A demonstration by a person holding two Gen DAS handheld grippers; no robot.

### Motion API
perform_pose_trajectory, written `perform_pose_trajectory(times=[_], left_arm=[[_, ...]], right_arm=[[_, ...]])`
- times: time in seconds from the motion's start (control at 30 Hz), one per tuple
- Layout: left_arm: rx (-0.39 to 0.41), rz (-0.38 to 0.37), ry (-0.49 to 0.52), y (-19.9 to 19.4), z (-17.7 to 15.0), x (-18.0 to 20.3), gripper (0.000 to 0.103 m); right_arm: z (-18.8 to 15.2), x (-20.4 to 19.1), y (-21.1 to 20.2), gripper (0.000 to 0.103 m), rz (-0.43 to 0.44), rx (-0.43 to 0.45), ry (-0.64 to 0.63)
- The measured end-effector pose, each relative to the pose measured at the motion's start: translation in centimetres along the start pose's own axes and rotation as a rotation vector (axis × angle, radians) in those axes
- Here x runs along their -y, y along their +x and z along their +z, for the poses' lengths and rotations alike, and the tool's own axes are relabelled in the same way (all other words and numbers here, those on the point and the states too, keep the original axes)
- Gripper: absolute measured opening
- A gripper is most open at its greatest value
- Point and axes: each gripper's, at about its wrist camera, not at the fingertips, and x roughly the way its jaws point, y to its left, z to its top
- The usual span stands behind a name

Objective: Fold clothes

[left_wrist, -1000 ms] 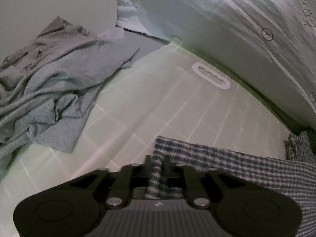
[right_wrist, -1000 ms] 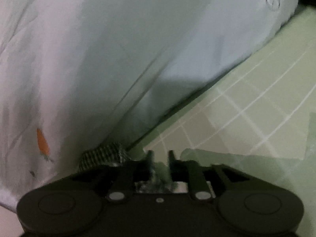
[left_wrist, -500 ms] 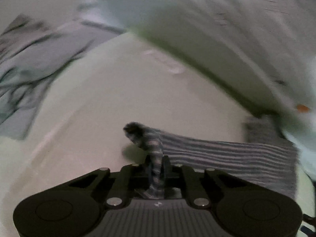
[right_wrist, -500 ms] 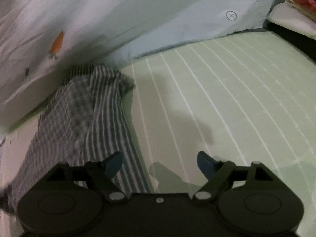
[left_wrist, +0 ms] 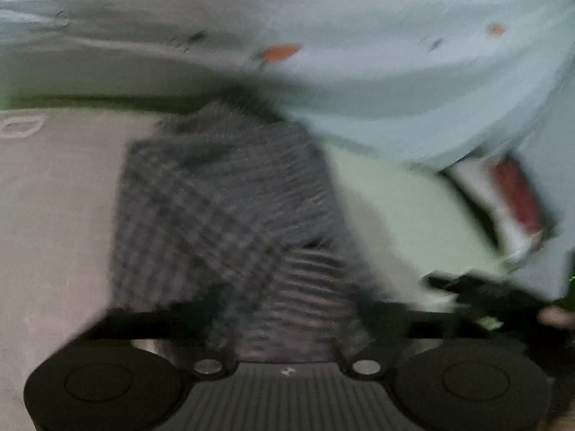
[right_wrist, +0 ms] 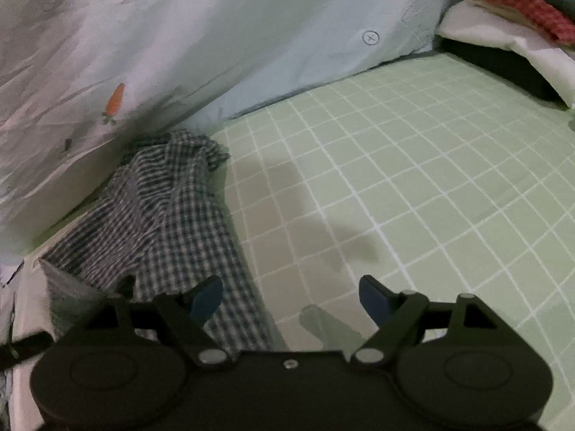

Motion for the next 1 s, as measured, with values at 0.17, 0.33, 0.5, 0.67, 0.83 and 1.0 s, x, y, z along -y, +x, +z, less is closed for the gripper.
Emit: perform_pose_trajectory(times=[0.17,0.33,0.5,0.67,0.83,1.0], left_arm=[[-0.022,0.094,-0.145,-0.5,-0.4,-2.8,0.096],[-0.007,0.196,-0.221,-2.0,-1.4,-5.6,0.096],[-0.010,0.219,-0.267,-2.9,-2.0,-6.8,0.096],[-0.006,0.224,-0.259,-3.5,-2.5,-6.9,0.096],[0.008,0.213,-0.257,-4.0,-2.8,-6.1,0.096],[0.030,0.186,-0.236,-5.4,-4.0,-4.4,0.096]], right_arm=[[-1.5,-2.7,-0.8,0.084,0.038,0.042,-0.101],[-2.3,-6.6,-0.4,0.068,0.210,0.075,-0.215],[-2.7,-10.3,2.1,0.061,0.303,0.001,-0.317],[-3.7,-11.1,3.6,0.035,0.335,-0.073,-0.330],[-4.3,-9.9,1.3,0.001,0.408,-0.037,-0.296],[-5.2,-8.6,-2.0,0.001,0.424,0.007,-0.257]])
